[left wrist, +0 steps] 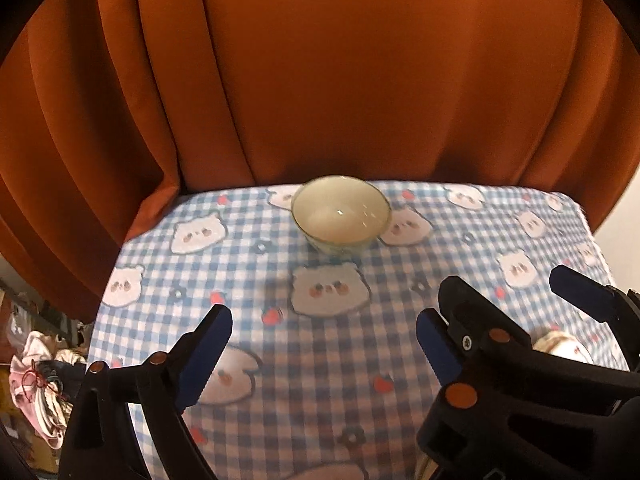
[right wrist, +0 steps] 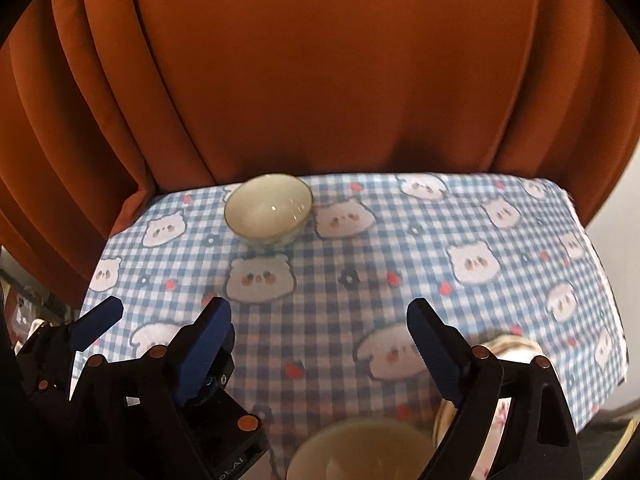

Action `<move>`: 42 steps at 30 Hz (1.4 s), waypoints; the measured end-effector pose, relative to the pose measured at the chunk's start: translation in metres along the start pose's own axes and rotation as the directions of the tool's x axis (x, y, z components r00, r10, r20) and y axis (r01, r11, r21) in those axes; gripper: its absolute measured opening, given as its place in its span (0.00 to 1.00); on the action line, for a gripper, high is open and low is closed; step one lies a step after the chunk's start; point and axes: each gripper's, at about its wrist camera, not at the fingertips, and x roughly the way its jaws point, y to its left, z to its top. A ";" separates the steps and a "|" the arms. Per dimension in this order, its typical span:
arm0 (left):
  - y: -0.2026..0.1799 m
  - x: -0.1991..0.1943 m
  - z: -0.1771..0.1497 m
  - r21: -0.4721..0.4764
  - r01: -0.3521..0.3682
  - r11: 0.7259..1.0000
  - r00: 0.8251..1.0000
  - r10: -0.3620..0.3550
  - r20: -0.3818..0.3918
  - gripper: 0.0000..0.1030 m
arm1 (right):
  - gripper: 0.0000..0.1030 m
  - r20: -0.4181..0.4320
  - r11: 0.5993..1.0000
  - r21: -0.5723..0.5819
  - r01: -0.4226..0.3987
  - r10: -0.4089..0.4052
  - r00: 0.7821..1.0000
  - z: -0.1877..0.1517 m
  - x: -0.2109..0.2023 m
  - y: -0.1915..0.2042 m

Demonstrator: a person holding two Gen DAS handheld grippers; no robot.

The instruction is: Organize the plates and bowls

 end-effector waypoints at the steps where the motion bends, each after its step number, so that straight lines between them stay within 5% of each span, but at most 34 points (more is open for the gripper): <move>1: 0.000 0.005 0.004 -0.010 -0.011 1.000 1.000 0.011 -0.001 0.92 | 0.89 -0.001 1.000 -0.004 -0.011 0.011 1.000 0.006 0.006 0.000; 16: 0.001 0.081 0.072 -0.069 -0.101 0.993 0.995 0.102 0.015 0.91 | 0.89 0.010 0.995 -0.054 -0.085 0.085 0.996 0.083 0.094 -0.010; 23: 0.006 0.117 0.088 -0.069 -0.140 0.988 0.990 0.140 0.001 0.84 | 0.89 -0.001 0.991 -0.051 -0.124 0.124 0.992 0.101 0.141 -0.014; 27: 0.011 0.136 0.091 -0.084 -0.188 0.979 0.982 0.187 -0.020 0.70 | 0.87 0.000 0.992 -0.051 -0.115 0.115 0.993 0.105 0.164 -0.012; 35: 0.024 0.177 0.086 -0.121 -0.213 0.970 0.975 0.203 -0.090 0.45 | 0.63 -0.067 0.991 -0.060 -0.117 0.113 0.991 0.103 0.208 -0.003; 38: 0.026 0.188 0.086 -0.126 -0.211 0.969 0.975 0.199 -0.098 0.42 | 0.48 -0.097 0.991 -0.050 -0.127 0.122 0.988 0.102 0.222 -0.002; 42: 0.026 0.201 0.087 -0.125 -0.211 0.969 0.974 0.197 -0.112 0.36 | 0.41 -0.102 0.992 -0.042 -0.116 0.112 0.989 0.101 0.234 -0.003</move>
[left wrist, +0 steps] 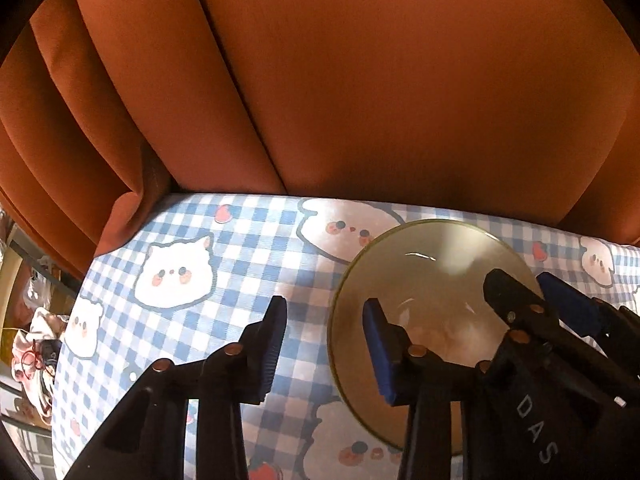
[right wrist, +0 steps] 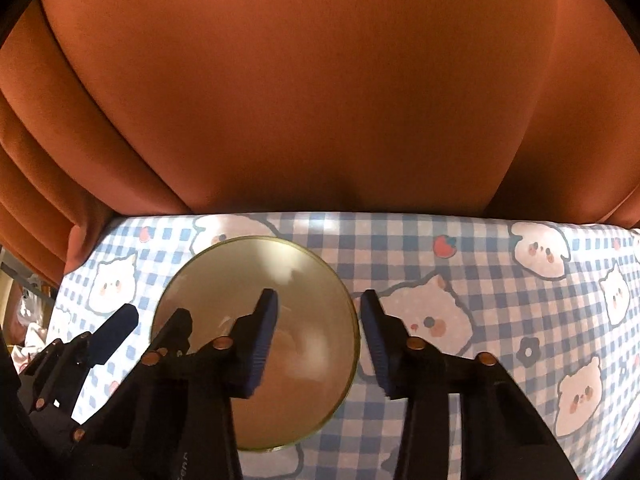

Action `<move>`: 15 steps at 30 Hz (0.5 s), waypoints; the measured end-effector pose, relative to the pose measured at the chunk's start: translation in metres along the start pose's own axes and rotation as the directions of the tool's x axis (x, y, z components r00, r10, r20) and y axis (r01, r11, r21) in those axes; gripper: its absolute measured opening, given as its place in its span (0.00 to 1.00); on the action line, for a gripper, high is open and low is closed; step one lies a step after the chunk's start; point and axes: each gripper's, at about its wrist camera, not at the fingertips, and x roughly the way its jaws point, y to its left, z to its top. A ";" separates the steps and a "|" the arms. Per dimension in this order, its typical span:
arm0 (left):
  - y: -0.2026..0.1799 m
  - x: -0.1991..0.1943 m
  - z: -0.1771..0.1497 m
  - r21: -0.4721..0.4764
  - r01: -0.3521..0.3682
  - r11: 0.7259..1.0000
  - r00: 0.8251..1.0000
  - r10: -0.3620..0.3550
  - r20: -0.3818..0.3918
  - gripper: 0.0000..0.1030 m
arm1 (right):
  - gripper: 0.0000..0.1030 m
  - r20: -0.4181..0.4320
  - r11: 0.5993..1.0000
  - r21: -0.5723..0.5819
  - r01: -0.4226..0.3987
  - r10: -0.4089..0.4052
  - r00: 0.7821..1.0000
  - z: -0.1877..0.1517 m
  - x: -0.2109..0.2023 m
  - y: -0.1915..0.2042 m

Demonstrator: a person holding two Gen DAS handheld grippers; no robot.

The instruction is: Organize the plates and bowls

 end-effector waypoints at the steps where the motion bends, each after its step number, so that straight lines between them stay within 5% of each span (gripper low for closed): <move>1: -0.001 0.003 0.000 0.001 -0.001 1.000 1.000 0.001 -0.005 0.35 | 0.40 -0.002 1.000 0.000 0.001 -0.001 1.000 0.000 0.003 0.000; 8: -0.008 0.020 0.001 0.008 0.032 0.999 0.999 -0.031 -0.042 0.26 | 0.25 -0.011 1.000 -0.009 0.018 -0.018 1.000 0.001 0.017 -0.005; 15: -0.008 0.019 0.001 0.005 0.038 0.999 0.999 -0.038 -0.035 0.21 | 0.22 -0.030 1.000 0.009 -0.004 0.005 1.000 0.002 0.023 -0.008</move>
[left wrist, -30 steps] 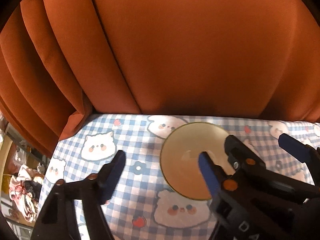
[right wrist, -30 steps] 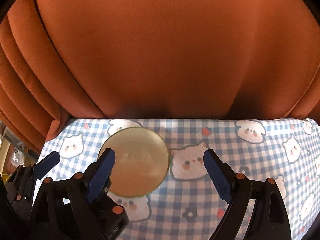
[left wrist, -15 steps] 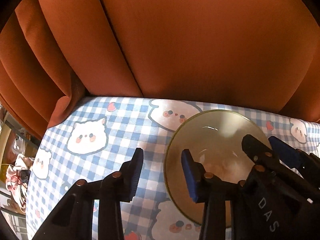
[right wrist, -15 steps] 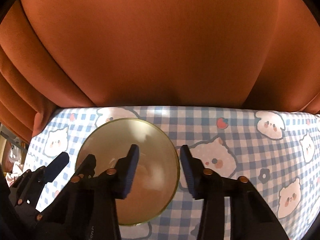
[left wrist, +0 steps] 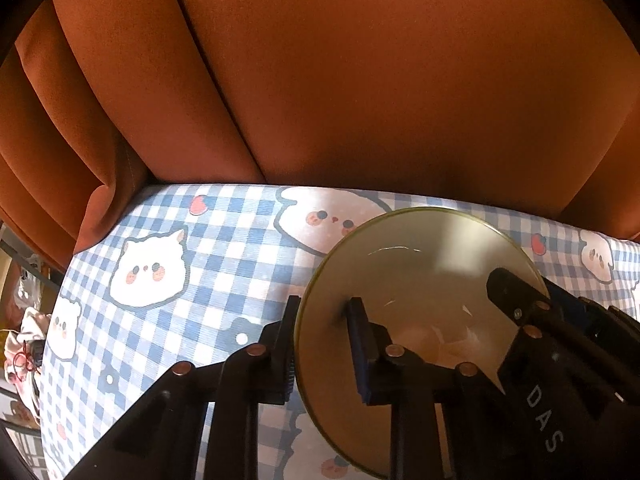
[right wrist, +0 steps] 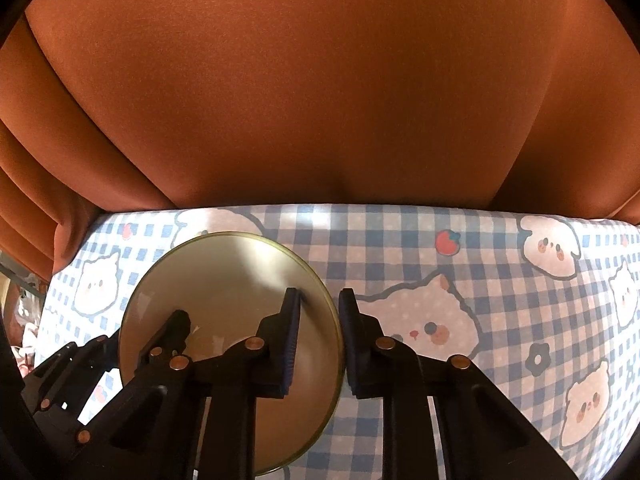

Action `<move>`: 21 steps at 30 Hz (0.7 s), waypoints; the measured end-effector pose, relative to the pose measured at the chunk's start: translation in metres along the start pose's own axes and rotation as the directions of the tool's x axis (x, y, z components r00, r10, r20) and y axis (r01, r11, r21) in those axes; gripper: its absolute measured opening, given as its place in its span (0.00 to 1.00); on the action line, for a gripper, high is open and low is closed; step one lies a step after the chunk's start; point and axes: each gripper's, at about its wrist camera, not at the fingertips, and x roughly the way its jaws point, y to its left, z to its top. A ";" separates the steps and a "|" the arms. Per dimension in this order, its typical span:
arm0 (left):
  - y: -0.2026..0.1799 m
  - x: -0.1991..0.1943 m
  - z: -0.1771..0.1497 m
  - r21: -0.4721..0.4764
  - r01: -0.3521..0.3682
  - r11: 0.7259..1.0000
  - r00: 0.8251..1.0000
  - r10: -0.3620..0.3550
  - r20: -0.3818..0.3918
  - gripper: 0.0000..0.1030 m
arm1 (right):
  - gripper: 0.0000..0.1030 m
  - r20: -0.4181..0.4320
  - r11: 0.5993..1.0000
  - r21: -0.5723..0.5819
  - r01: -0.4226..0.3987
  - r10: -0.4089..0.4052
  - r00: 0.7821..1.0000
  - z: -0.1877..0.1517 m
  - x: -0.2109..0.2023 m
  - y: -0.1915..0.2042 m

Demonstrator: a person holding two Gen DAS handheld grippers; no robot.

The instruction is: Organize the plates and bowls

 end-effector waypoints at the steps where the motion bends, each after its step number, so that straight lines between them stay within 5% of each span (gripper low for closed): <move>1: 0.000 0.000 0.000 -0.002 0.001 1.000 1.000 -0.001 -0.003 0.21 | 0.22 -0.001 1.000 0.004 0.000 0.000 1.000 0.000 0.000 0.000; 21: 0.007 -0.071 0.000 0.013 0.025 1.000 0.998 -0.025 0.065 0.21 | 0.22 0.040 0.999 0.048 0.010 -0.012 0.999 -0.004 -0.074 0.011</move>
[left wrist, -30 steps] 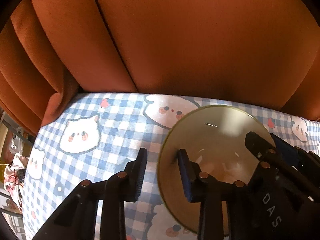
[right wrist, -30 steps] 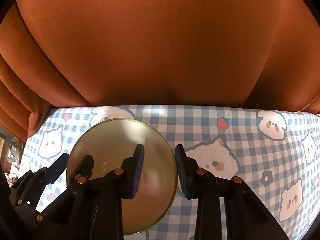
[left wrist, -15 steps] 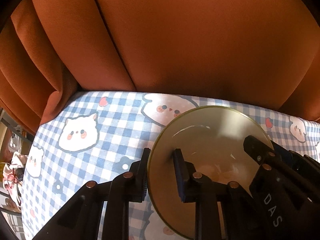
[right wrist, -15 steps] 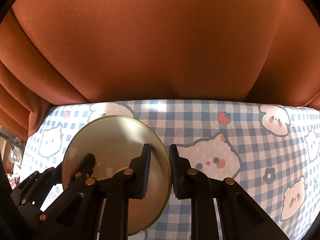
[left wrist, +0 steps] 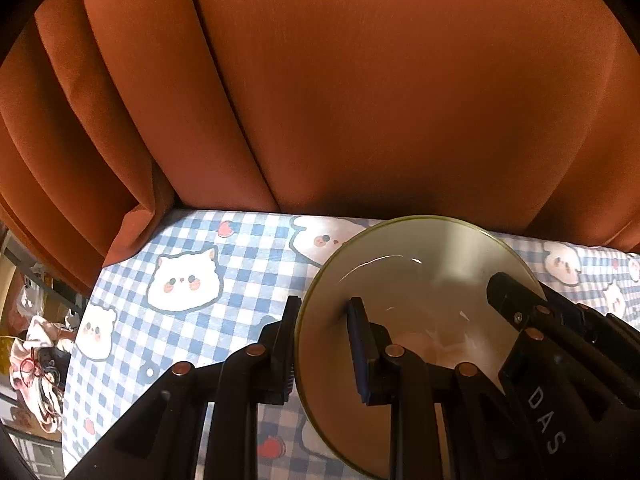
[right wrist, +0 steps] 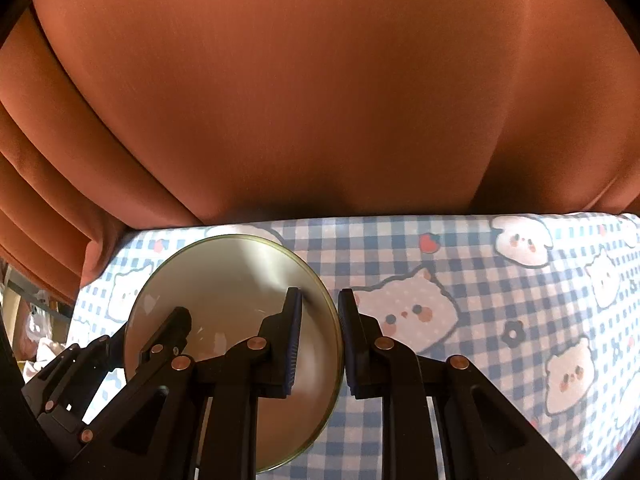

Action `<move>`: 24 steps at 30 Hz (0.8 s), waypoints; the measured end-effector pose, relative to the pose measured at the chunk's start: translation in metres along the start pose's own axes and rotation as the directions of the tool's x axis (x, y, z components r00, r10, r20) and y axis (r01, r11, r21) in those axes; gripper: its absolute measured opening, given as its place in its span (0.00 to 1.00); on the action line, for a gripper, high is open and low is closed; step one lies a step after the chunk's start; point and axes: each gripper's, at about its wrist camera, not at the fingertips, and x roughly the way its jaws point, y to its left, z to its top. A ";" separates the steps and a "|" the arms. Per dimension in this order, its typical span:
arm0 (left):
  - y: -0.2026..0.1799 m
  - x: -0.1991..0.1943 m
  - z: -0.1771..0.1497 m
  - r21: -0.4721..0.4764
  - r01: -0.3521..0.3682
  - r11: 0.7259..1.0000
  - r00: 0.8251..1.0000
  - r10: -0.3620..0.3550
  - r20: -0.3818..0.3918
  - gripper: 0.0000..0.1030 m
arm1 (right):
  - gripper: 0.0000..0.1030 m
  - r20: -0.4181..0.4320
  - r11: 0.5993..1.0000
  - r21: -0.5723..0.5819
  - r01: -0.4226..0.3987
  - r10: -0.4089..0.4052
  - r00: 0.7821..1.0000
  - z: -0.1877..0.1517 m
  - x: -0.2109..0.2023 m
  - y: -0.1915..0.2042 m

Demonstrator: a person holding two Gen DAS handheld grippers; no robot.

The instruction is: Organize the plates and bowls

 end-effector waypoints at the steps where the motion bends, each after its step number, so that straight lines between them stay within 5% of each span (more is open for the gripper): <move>1: 0.000 -0.006 0.000 0.006 0.007 1.000 1.000 -0.007 0.009 0.21 | 0.22 0.004 1.000 0.001 0.003 -0.003 1.000 -0.001 -0.004 0.000; 24: 0.027 -0.123 -0.042 0.133 0.144 0.980 0.984 -0.157 0.087 0.21 | 0.22 0.096 0.986 0.100 0.136 -0.146 0.985 -0.057 -0.142 0.034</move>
